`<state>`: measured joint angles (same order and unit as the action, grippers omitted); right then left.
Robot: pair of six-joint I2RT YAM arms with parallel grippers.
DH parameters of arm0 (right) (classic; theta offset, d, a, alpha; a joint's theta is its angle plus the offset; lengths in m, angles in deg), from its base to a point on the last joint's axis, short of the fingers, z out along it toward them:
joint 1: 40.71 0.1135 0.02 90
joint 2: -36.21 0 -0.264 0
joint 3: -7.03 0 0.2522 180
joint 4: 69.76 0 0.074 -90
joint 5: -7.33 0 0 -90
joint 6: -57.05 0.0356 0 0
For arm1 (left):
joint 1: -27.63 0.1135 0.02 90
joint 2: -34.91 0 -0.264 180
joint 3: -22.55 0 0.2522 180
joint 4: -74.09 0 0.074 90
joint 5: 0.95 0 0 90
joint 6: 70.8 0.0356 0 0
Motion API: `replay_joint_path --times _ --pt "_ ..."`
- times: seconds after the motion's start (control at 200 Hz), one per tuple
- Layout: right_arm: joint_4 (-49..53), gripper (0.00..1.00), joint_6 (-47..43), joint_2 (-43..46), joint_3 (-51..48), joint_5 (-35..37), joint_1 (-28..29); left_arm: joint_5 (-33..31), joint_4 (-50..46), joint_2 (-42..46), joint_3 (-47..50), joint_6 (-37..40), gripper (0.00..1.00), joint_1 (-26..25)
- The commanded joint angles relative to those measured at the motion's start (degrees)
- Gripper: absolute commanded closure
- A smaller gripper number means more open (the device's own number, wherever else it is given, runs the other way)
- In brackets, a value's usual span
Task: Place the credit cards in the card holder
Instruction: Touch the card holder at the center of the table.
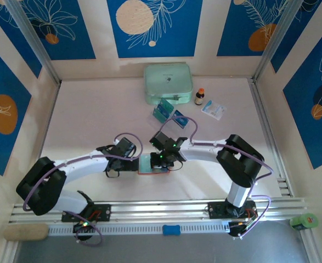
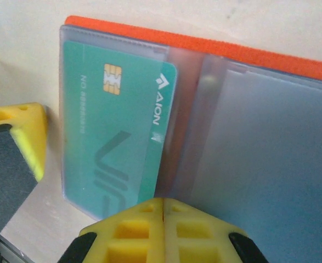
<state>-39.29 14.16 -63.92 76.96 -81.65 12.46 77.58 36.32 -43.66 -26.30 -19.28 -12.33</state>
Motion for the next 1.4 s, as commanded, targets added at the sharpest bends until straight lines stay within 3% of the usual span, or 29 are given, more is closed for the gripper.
replay_joint_path --times 0.0,0.48,1.395 --pt "0.21 1.0 -0.09 -1.21 1.73 -1.69 0.7 1.71 1.5 -1.85 0.46 0.63 0.0 0.26" --pt "-0.89 1.0 -0.83 -1.23 1.98 -4.49 0.35 1.62 1.68 -1.51 0.64 0.42 0.0 -0.11" --pt "-0.27 1.0 0.08 -1.61 0.95 -2.59 0.52 1.97 2.76 -1.15 2.54 0.05 0.0 -0.11"
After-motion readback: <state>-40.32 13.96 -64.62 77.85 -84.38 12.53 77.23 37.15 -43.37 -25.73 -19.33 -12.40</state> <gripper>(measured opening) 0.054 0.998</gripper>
